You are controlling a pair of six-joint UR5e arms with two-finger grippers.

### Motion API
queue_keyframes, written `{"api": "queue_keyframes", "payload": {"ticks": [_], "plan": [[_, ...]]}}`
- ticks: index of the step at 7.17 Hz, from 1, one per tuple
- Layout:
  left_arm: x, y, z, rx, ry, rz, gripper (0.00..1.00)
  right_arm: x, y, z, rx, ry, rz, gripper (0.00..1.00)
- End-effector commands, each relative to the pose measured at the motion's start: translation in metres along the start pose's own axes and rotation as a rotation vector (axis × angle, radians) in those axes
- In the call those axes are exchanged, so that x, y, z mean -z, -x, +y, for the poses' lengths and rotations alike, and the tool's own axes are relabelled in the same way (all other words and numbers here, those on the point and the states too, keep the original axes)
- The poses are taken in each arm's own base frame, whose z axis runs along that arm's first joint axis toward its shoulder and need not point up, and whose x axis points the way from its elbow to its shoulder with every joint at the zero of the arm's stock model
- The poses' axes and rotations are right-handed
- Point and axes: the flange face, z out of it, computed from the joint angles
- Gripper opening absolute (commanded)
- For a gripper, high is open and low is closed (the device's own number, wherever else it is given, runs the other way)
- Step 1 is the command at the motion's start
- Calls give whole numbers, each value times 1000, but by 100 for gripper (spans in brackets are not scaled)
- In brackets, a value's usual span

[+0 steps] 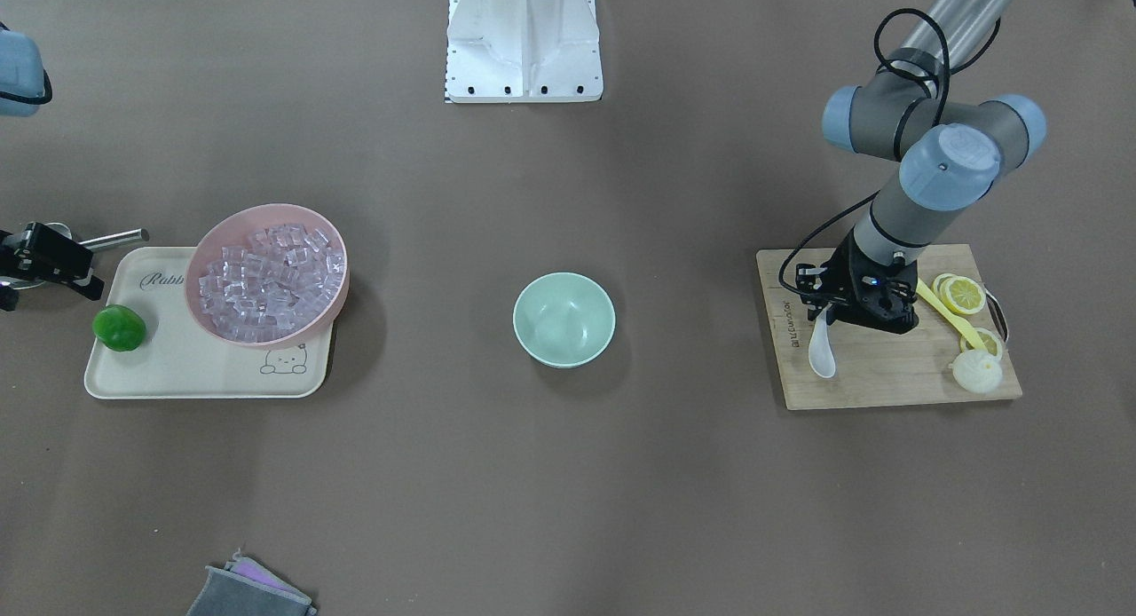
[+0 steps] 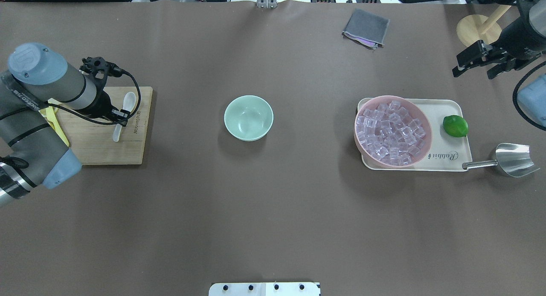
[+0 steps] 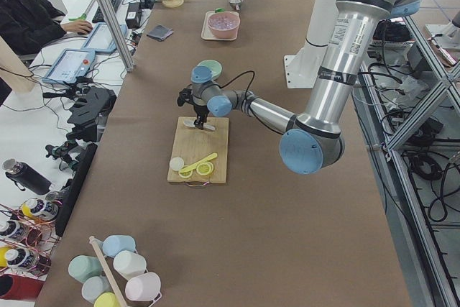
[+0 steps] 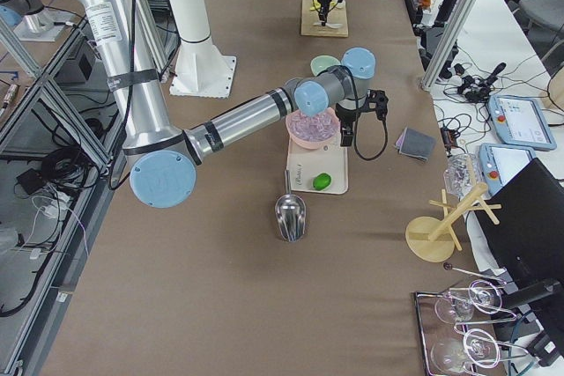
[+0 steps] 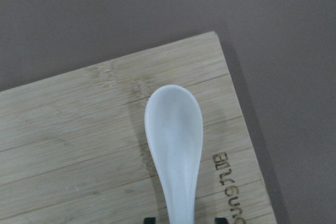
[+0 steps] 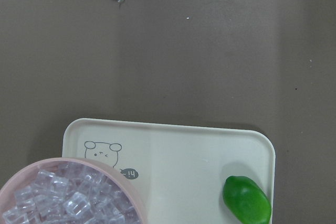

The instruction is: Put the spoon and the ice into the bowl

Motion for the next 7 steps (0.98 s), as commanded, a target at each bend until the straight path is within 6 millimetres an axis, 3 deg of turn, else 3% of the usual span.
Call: {"api": "queue_keyframes", "payload": {"ticks": [1,3,5,7], "plan": [[1,1,2,0,0,1,0,2,1,0,1,-2,-2,100],[28,-19,1,-21,-27,41,0,8,7,3,13,-14,-9,100],[54,-29,-17,-14,-48,68,0,9,24,8,27,-19,-16,100],[113,-95,-60,6,-40,51,0,-20,71,20,11,-31,39,100]]}}
